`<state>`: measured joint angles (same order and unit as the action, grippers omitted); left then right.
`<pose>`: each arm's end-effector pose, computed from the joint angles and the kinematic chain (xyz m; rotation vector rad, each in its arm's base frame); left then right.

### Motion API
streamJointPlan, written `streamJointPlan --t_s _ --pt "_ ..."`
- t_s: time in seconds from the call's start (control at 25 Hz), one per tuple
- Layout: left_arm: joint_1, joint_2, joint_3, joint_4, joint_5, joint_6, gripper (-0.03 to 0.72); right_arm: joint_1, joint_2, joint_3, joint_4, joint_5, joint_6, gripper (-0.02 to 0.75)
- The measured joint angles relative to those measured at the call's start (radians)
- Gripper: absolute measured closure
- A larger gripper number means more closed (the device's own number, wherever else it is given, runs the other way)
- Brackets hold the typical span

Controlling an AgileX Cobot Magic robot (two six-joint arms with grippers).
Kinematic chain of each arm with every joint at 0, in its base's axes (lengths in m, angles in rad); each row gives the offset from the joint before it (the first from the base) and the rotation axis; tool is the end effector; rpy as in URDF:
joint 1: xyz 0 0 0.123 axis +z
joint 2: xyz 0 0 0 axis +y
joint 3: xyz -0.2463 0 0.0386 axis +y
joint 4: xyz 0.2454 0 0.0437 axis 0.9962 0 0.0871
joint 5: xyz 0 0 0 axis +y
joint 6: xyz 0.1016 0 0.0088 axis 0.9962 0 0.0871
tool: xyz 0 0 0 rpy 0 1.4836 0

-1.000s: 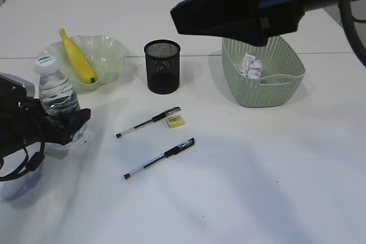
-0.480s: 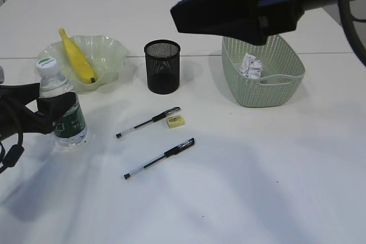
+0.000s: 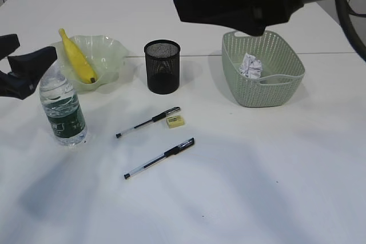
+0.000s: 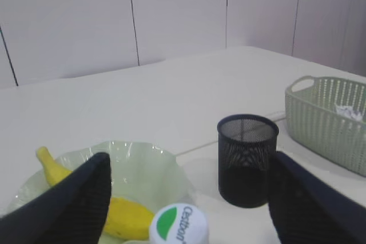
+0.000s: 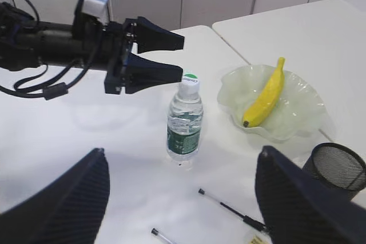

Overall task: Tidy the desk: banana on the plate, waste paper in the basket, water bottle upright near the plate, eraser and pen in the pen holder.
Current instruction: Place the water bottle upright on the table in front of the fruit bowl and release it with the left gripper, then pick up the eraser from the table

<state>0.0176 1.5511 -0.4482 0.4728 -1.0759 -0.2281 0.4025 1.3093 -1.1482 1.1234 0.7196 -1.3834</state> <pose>0.2775 -0.0360 0.1716 0.3187 1.5366 -0.2995 0.2496 0.1722 0.3400 -1.1114 1.6303 0.6494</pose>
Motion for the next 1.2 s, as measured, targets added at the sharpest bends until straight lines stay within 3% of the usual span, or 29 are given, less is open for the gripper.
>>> streamJointPlan --t_s 0.28,0.72,0.84,1.2 --pt "0.000 -0.197 0.003 0.000 0.116 -0.089 0.115 0.000 0.000 0.000 0.037 -0.048 0.020 0.150" --pt "0.000 -0.480 0.008 0.000 0.634 -0.236 0.118 0.000 0.000 0.000 0.021 -0.053 0.114 0.150" --pt "0.000 -0.564 0.008 0.000 0.775 -0.260 0.118 0.000 0.000 0.000 -0.123 -0.053 0.230 0.150" --pt "0.000 -0.737 0.008 -0.061 1.122 -0.274 0.118 0.000 0.000 0.000 -0.899 0.090 0.973 0.150"
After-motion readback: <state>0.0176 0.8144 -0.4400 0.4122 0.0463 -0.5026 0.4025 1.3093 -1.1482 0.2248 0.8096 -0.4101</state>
